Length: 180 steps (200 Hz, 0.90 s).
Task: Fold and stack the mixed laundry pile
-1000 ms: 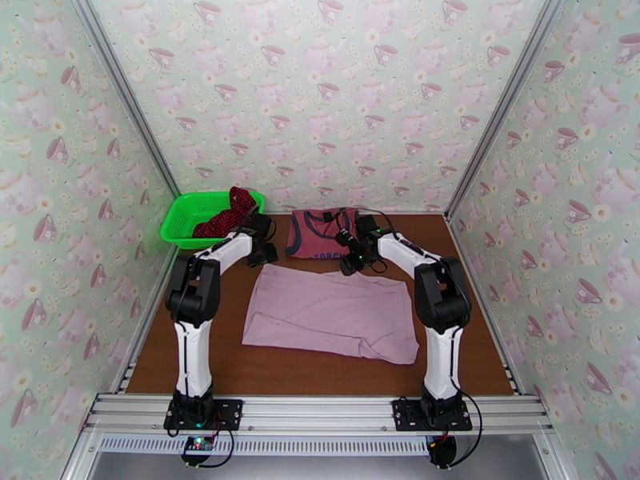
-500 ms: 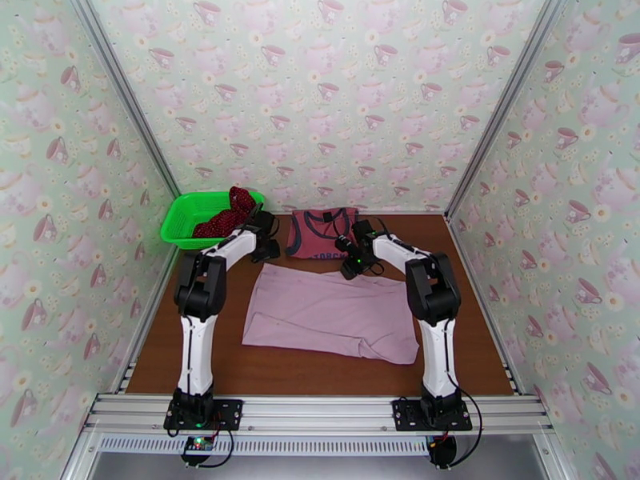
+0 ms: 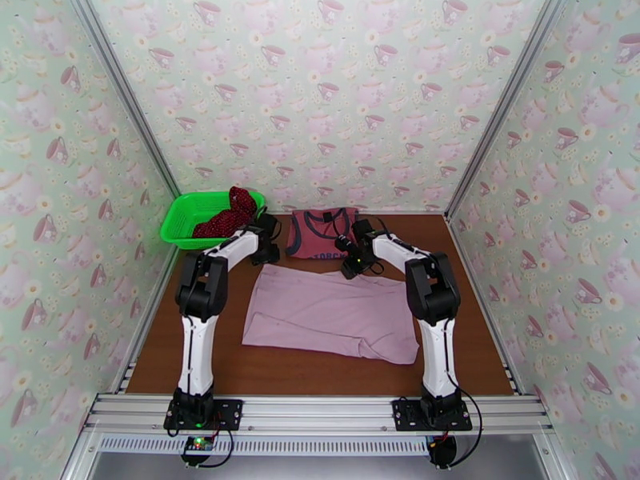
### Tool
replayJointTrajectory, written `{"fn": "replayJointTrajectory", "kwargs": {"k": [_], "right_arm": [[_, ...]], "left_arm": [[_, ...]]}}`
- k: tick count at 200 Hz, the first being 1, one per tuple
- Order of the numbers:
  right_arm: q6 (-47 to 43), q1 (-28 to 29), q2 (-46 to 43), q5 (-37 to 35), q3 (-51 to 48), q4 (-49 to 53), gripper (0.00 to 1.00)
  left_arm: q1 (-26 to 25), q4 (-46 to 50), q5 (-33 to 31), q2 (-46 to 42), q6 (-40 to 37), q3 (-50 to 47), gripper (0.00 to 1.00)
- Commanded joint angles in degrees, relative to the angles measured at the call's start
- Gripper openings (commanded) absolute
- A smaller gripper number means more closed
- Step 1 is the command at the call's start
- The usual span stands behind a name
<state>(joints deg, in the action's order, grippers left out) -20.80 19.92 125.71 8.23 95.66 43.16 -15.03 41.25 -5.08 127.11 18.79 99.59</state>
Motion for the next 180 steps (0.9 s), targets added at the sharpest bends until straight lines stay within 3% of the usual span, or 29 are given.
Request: {"fn": "replayJointTrajectory", "kwargs": {"k": [1,56,105,180], "right_arm": [[0.4,0.5,0.6,1.9,0.3,-0.2,0.52],[0.8,0.5,0.1,2.1,-0.6,-0.8,0.52],[0.8,0.5,0.2,2.2,-0.2,-0.7,0.52],[1.1,0.5,0.6,2.5,0.2,-0.4,0.49]], "left_arm": [[0.2,1.0,-1.8,-6.1,-3.9,1.2,0.31],[0.3,7.0,1.3,-5.1,-11.9,3.4,0.33],[-0.7,7.9,2.4,-1.1,-11.8,0.8,0.33],[-1.4,9.1,-1.2,3.1,-12.1,0.9,0.34]]}}
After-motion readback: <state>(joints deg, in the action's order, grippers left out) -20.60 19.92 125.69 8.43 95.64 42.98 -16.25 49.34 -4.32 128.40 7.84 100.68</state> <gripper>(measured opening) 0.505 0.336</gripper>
